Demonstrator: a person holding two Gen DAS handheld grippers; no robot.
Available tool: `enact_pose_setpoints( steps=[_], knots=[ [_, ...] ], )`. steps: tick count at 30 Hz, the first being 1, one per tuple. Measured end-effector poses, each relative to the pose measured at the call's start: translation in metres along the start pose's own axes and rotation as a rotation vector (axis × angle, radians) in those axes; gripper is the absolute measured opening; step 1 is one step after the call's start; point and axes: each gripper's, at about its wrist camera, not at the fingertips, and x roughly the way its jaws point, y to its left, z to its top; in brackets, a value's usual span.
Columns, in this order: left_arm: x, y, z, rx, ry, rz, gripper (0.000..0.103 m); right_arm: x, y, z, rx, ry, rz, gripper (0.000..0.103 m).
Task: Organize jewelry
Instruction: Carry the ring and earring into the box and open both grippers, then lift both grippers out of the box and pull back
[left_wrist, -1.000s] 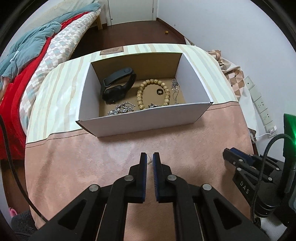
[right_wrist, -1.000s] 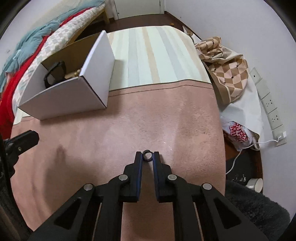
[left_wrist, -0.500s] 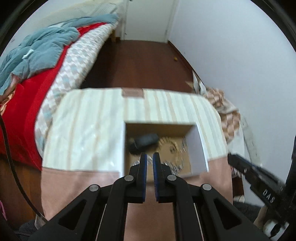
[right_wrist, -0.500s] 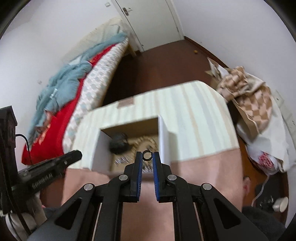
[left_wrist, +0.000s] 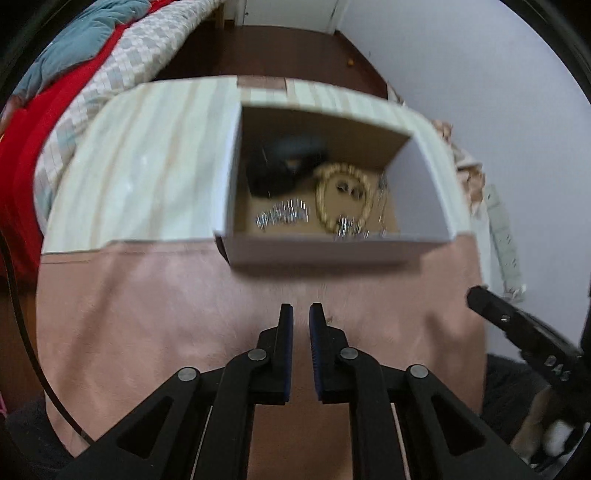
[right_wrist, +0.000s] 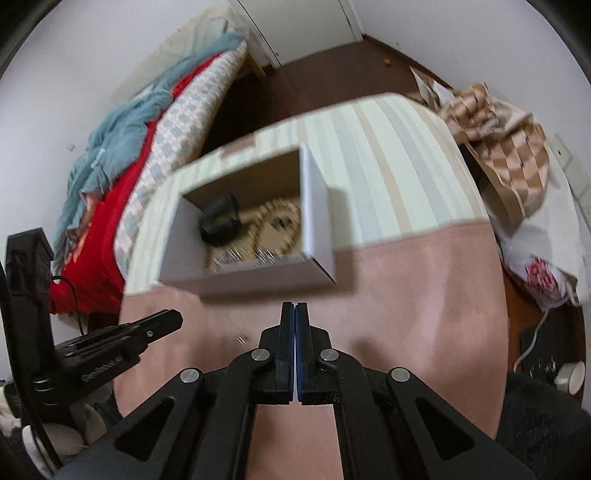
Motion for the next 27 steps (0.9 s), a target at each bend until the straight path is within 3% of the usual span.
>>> enact_pose_setpoints(
  steps=[1,2,3,5,11,12,13,14,15,18,21,24,27],
  knots=[
    [0.005,-0.003,-0.002,0.011,0.004,0.005,0.01,0.002,-0.006,-0.005,0.007,0.014,-0.01,0.0],
    [0.009,-0.007,-0.003,0.024,0.007,0.011,0.02,0.004,-0.012,-0.01,0.015,0.028,-0.021,0.0],
    [0.014,-0.012,-0.003,0.042,0.003,0.018,0.046,0.005,-0.017,-0.013,0.02,0.035,-0.035,0.0],
    [0.019,-0.019,-0.004,0.069,-0.008,0.027,0.078,0.006,-0.026,-0.018,0.032,0.04,-0.057,0.0],
    [0.048,-0.037,-0.011,0.173,0.012,0.117,0.074,0.003,-0.041,-0.017,0.06,0.027,-0.089,0.0],
    [0.054,-0.04,-0.013,0.194,0.02,0.129,0.052,0.002,-0.041,-0.016,0.06,0.023,-0.095,0.0],
    [0.054,-0.043,-0.015,0.224,-0.011,0.15,0.048,0.001,-0.042,-0.015,0.061,0.017,-0.098,0.0],
    [0.054,-0.046,-0.016,0.241,-0.021,0.142,0.012,0.0,-0.042,-0.013,0.06,0.013,-0.1,0.0],
    [0.054,-0.049,-0.016,0.253,-0.012,0.134,0.007,-0.002,-0.042,-0.012,0.058,0.007,-0.106,0.0],
    [0.037,-0.053,-0.012,0.241,-0.032,0.107,0.006,-0.009,-0.038,-0.009,0.05,-0.012,-0.115,0.0],
    [-0.007,-0.055,0.005,0.21,-0.097,0.04,0.006,-0.019,-0.032,-0.003,0.05,-0.035,-0.102,0.0],
    [-0.049,-0.055,0.034,0.179,-0.179,-0.004,0.007,-0.03,-0.021,0.01,0.042,-0.067,-0.066,0.0],
    [-0.057,-0.046,0.072,0.135,-0.199,-0.008,0.012,-0.035,0.0,0.036,0.014,-0.097,-0.029,0.0]
  ],
)
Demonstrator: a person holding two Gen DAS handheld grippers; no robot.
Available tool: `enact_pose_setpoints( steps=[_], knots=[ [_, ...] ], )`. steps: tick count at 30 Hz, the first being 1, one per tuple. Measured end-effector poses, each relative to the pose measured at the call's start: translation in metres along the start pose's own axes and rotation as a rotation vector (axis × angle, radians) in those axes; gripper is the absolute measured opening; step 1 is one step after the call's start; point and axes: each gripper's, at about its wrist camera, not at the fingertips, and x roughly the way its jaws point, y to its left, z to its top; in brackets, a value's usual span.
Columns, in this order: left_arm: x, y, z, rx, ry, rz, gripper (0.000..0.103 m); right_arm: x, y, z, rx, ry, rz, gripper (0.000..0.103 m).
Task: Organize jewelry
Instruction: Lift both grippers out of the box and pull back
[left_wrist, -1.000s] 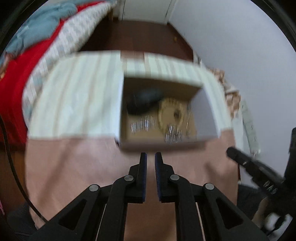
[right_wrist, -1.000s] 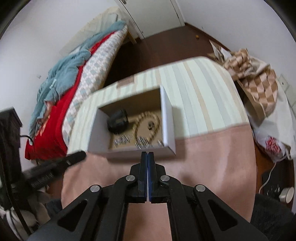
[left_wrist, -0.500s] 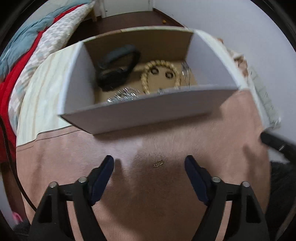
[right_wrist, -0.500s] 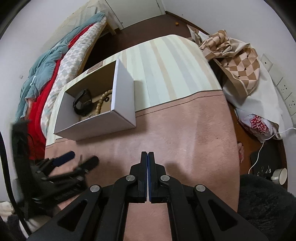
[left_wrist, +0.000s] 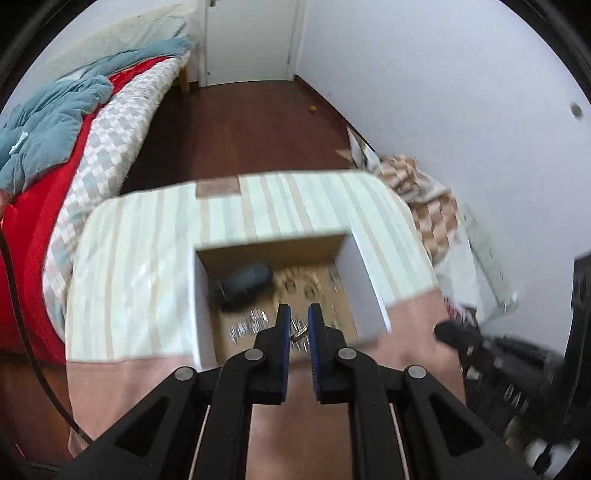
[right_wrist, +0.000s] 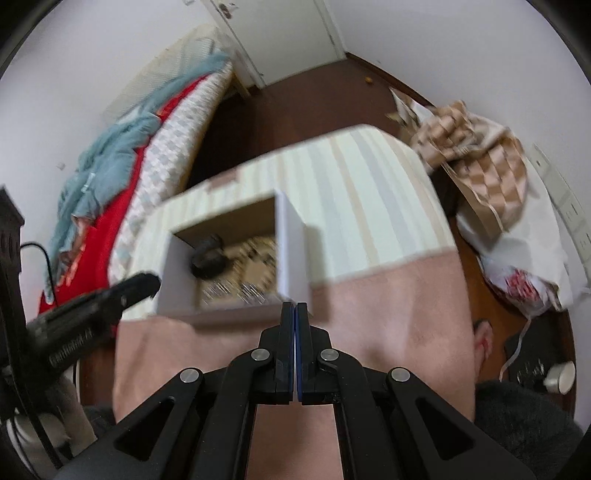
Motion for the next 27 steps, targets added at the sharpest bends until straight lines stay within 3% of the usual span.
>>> enact_pose_setpoints(
  steps=[1,3,4,5,6,7,9,12,17,27],
  knots=[
    [0.007,0.006,0.009,-0.028,0.02,0.017,0.012,0.003,0.006,0.007,-0.013,0.004,0.001,0.0],
    [0.02,0.019,0.013,-0.073,0.075,0.065,0.028,0.014,0.021,0.022,-0.046,0.026,-0.029,0.006],
    [0.025,0.027,0.013,-0.094,0.096,0.08,0.036,0.023,0.027,0.028,-0.068,0.055,-0.066,0.023],
    [0.027,0.031,0.014,-0.101,0.099,0.101,0.058,0.03,0.029,0.032,-0.079,0.077,-0.092,0.039],
    [0.025,0.035,0.01,-0.103,0.092,0.139,0.082,0.04,0.033,0.036,-0.094,0.113,-0.136,0.076],
    [0.022,0.038,0.007,-0.103,0.076,0.189,0.09,0.045,0.034,0.039,-0.102,0.133,-0.163,0.098],
    [0.018,0.041,-0.003,-0.099,0.074,0.213,0.098,0.047,0.035,0.04,-0.115,0.139,-0.205,0.099],
    [0.011,0.045,-0.015,-0.104,0.097,0.234,0.099,0.043,0.034,0.038,-0.123,0.144,-0.266,0.099],
    [-0.023,0.04,-0.026,-0.098,0.062,0.256,0.099,0.015,0.04,0.031,-0.127,0.112,-0.292,0.099],
    [-0.139,0.014,-0.05,-0.123,-0.077,0.263,0.099,-0.112,0.078,-0.005,-0.178,-0.064,-0.302,0.102]
  ],
)
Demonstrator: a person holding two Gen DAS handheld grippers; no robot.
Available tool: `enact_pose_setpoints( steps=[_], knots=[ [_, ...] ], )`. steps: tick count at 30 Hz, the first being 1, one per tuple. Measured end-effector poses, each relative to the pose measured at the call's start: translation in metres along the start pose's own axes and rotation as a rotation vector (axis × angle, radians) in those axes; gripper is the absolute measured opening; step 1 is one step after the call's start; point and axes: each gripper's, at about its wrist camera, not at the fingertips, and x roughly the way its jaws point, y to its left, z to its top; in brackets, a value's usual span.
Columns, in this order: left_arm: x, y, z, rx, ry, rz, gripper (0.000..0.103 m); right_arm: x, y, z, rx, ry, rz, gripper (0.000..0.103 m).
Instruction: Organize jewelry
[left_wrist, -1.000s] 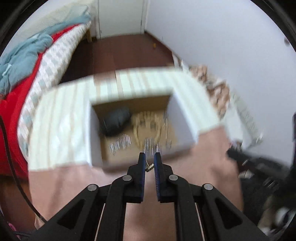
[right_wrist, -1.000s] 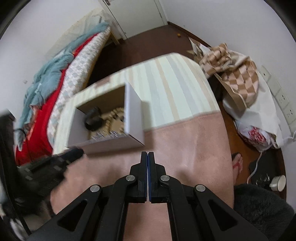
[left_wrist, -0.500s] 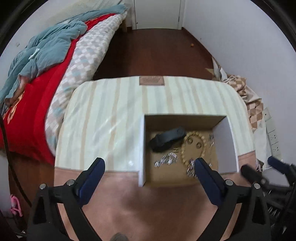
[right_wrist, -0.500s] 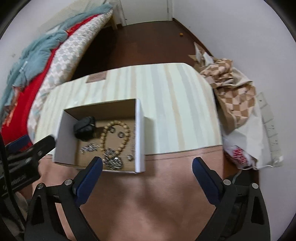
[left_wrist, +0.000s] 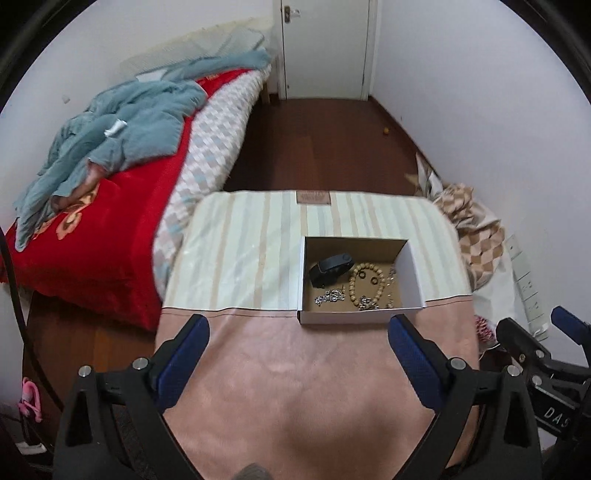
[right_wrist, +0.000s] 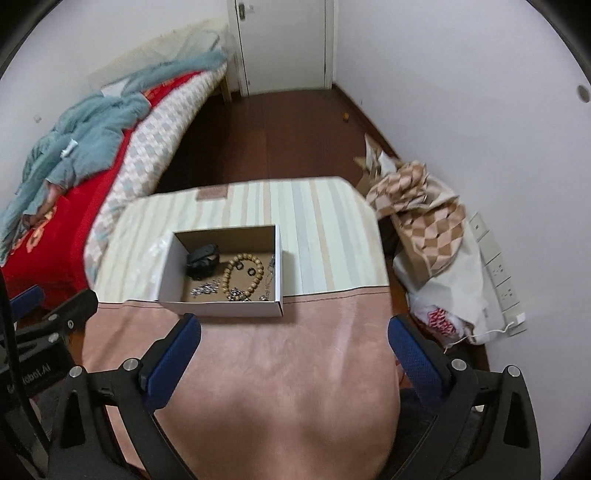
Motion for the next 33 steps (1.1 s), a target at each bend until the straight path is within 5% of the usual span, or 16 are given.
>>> enact_pose_setpoints(
  steps=[10,18,33],
  knots=[
    [-0.083,-0.006,-0.018,0.0,-0.086,-0.006,0.099,-0.114,0.0,-0.02,-0.019,-0.157,-0.003,0.103],
    [-0.118,-0.01,-0.024,0.025,-0.119,-0.023,0.099,-0.161,-0.002,-0.029,-0.024,-0.2,0.017,0.103],
    [-0.099,-0.008,-0.007,0.009,-0.113,0.014,0.103,-0.133,0.004,-0.003,-0.033,-0.174,0.001,0.103]
  ],
)
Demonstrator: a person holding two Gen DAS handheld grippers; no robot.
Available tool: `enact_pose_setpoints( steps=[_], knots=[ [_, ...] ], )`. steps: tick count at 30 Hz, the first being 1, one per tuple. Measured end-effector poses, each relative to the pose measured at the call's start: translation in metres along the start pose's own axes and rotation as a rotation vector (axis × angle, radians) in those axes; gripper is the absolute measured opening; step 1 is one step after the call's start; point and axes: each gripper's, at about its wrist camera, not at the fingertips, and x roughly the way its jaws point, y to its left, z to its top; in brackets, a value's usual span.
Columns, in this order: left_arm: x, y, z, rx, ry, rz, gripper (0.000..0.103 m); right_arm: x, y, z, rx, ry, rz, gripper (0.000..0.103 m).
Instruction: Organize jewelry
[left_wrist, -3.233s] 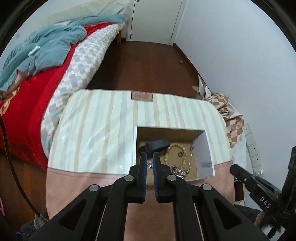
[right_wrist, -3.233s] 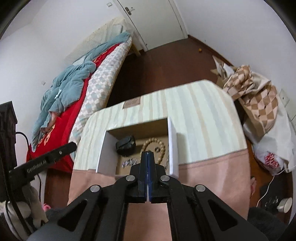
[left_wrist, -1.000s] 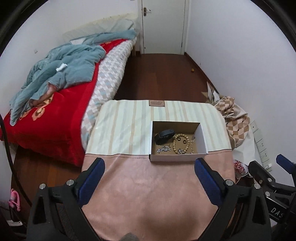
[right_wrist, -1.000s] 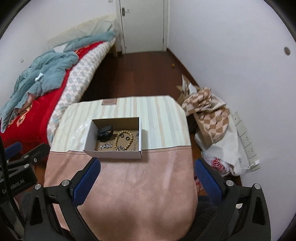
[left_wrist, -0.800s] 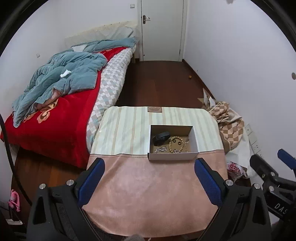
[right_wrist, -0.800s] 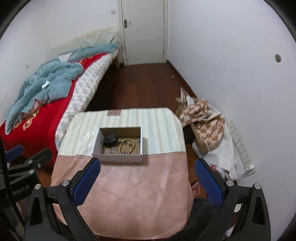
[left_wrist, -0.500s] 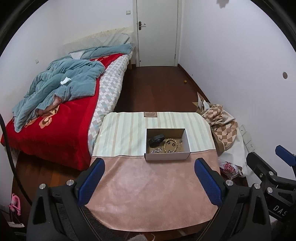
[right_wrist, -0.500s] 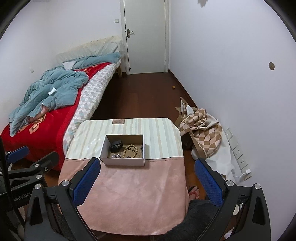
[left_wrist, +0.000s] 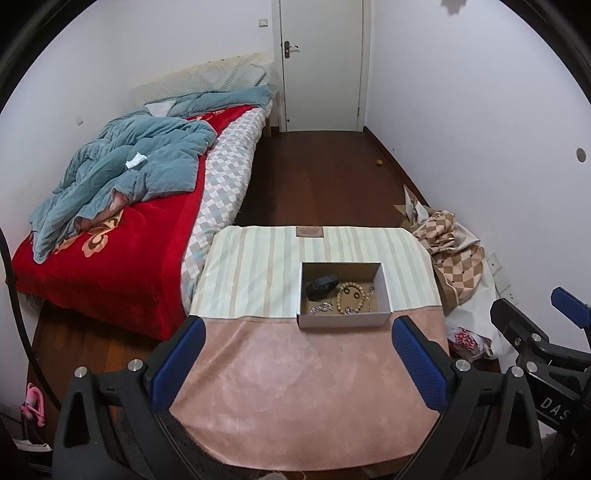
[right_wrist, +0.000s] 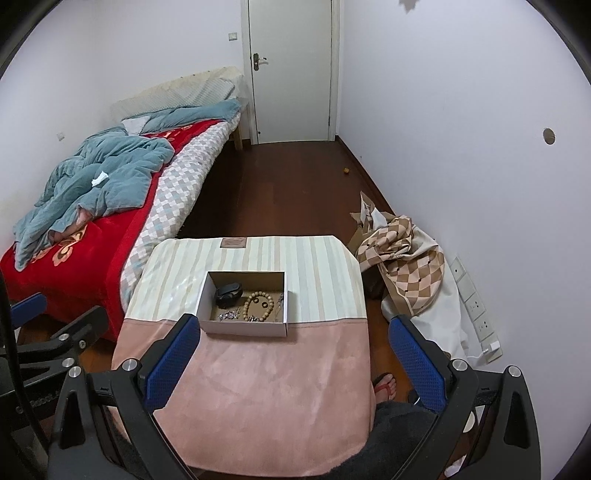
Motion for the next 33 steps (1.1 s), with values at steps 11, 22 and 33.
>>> enact_pose_setpoints(
  steps=[11,22,33],
  knots=[
    [0.025,0.001,0.012,-0.007,0.032,0.02,0.103,0.039,0.0,0.011,0.011,0.049,-0.016,0.103],
    [0.03,-0.003,0.011,-0.003,0.043,0.008,0.103,0.044,-0.005,0.01,0.015,0.061,-0.033,0.103],
    [0.028,-0.002,0.008,-0.007,0.042,0.02,0.103,0.044,-0.005,0.009,0.003,0.063,-0.034,0.103]
  ],
)
